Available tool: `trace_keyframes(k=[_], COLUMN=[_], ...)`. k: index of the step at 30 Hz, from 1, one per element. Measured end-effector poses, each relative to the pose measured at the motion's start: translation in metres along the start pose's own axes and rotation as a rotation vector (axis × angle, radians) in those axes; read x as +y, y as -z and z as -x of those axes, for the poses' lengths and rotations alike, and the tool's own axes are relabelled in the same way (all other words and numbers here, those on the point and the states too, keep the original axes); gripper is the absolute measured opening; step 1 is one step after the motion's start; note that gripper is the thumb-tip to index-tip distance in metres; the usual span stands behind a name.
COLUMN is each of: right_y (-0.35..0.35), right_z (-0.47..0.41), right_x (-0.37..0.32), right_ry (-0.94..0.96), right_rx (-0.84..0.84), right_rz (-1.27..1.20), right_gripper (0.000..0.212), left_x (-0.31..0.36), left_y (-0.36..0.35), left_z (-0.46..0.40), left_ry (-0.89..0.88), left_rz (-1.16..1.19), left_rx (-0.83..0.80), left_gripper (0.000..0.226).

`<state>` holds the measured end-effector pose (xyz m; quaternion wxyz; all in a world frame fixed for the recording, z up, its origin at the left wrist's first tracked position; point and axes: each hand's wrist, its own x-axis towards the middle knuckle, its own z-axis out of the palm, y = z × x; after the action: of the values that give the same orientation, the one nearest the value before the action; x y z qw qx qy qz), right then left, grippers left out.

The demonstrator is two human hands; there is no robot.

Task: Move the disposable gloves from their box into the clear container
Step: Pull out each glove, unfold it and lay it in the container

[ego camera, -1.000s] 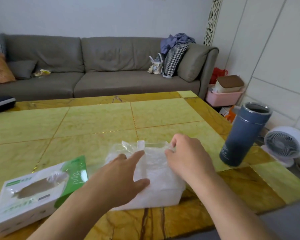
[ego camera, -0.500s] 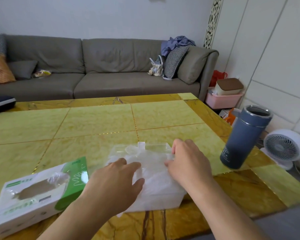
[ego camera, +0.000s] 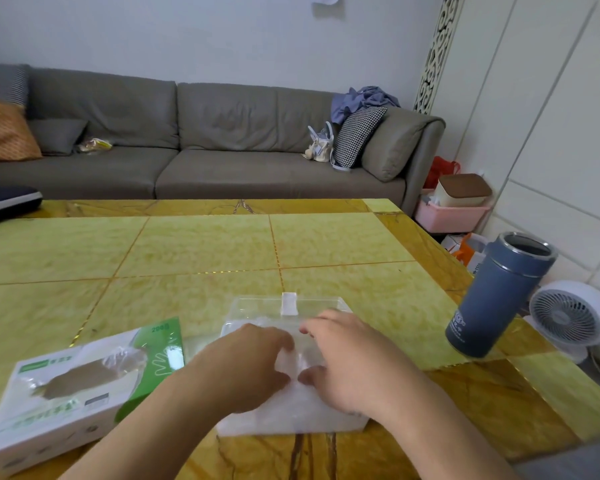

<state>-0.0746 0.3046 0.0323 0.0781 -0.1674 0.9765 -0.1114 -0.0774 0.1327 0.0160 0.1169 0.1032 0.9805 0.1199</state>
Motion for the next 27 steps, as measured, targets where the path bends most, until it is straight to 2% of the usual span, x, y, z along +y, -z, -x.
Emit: trace_keyframes(k=[3,5,6,8,11,13,16,18,20,22,24,27], right_y=[-0.002,-0.002,-0.001,0.000,-0.001,-0.004,-0.003,0.002,0.003,0.002,0.001,0.000], right_z=[-0.001,-0.005,-0.007,-0.009,-0.010,-0.012,-0.016,-0.017,-0.019,-0.024,-0.030,-0.031], right_x=[0.001,0.001,0.000,-0.003,-0.005,-0.006,-0.008,-0.011,-0.013,-0.014,-0.015,-0.015], right_ry=[-0.030,-0.035,-0.035,-0.039,-0.062,-0.083,-0.118,-0.135,-0.135,-0.143,-0.140,-0.116], right_rx=[-0.056,-0.091,-0.108,-0.131,-0.125,-0.152,-0.281,-0.346,-0.374,-0.390,-0.422,-0.410], right_rz=[0.033,0.068,0.072,0.084,0.124,0.136,0.188,0.192,0.192,0.200,0.236,0.252], right_gripper=[0.062,0.060,0.054,0.040,0.050,0.053,0.060,0.067,0.066,0.061,0.053,0.046], left_x=[0.000,0.010,0.018,0.035,0.041,0.035,0.028,0.024,0.021,0.023,0.029,0.035], left_y=[0.009,0.014,0.014,0.008,-0.011,-0.019,-0.019,-0.014,-0.006,-0.002,-0.005,-0.007], left_z=[0.016,0.033,0.042,0.056,0.058,0.057,0.057,0.057,0.057,0.055,0.049,0.036], left_ry=[-0.031,-0.134,-0.197,-0.279,-0.203,-0.139,-0.082,-0.064,-0.047,-0.056,-0.108,-0.011], left_rz=[0.043,-0.004,-0.027,-0.114,-0.233,-0.270,-0.288,-0.183,-0.105,-0.137,-0.172,-0.099], left_rx=[0.159,0.312,0.330,0.258,0.171,0.119,0.026,-0.029,-0.014,0.133,0.249,0.202], left_gripper=[0.037,0.041,0.044,0.041,0.029,0.039,0.060,0.053,0.046,0.034,0.035,0.036])
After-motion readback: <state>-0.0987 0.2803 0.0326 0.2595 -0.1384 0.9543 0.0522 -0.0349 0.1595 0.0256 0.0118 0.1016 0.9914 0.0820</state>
